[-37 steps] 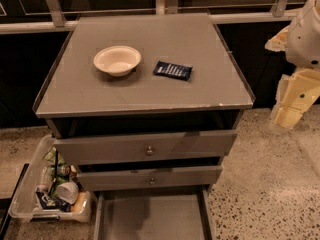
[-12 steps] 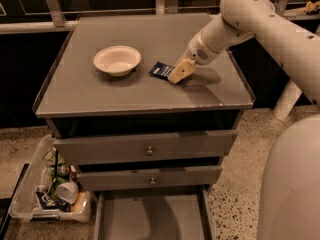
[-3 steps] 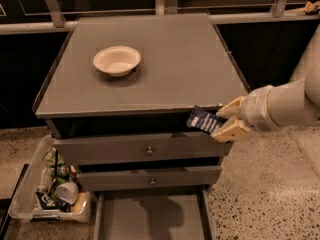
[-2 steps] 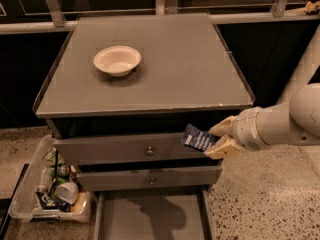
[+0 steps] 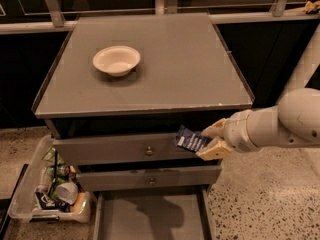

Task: Place rxbar blueberry into bottom drawer

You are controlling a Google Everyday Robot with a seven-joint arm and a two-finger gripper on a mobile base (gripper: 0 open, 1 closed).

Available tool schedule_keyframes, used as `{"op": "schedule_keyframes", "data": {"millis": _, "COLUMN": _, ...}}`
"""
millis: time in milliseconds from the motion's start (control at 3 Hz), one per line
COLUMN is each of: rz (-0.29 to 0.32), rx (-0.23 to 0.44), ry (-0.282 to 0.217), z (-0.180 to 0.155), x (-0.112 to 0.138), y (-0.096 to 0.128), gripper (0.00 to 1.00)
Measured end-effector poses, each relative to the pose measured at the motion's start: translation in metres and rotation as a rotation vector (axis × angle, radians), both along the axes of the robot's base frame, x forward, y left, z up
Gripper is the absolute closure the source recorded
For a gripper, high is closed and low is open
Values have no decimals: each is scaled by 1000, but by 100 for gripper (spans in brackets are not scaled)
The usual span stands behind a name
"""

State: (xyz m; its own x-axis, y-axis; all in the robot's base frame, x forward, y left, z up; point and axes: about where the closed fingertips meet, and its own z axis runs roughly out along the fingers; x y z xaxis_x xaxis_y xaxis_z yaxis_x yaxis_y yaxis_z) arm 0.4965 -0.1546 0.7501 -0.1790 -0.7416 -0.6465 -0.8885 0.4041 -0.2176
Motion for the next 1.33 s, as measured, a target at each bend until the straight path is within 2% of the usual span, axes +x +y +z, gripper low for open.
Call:
{"op": "schedule_keyframes", "data": {"millis": 333, "rz": -20, "rx": 27, "ry": 57, "z": -46, "x": 0, "y": 29, "gripper": 100}}
{"op": "schedule_keyframes", "data": {"millis": 667, "rz": -79, "rx": 15, "ry": 93, "z": -99, "x": -3, "y": 50, "gripper": 100}}
{"op": "schedule_keyframes", "data": {"millis": 1000, "rz": -135, "rx": -26, "ry": 96, "z": -143, "x": -11, "y": 58, "gripper": 100}}
{"op": "schedule_keyframes", "data": {"millis": 1333, "rz": -173, "rx": -76, "ry": 94, "z": -189, "x": -22, "y": 55, "gripper": 100}}
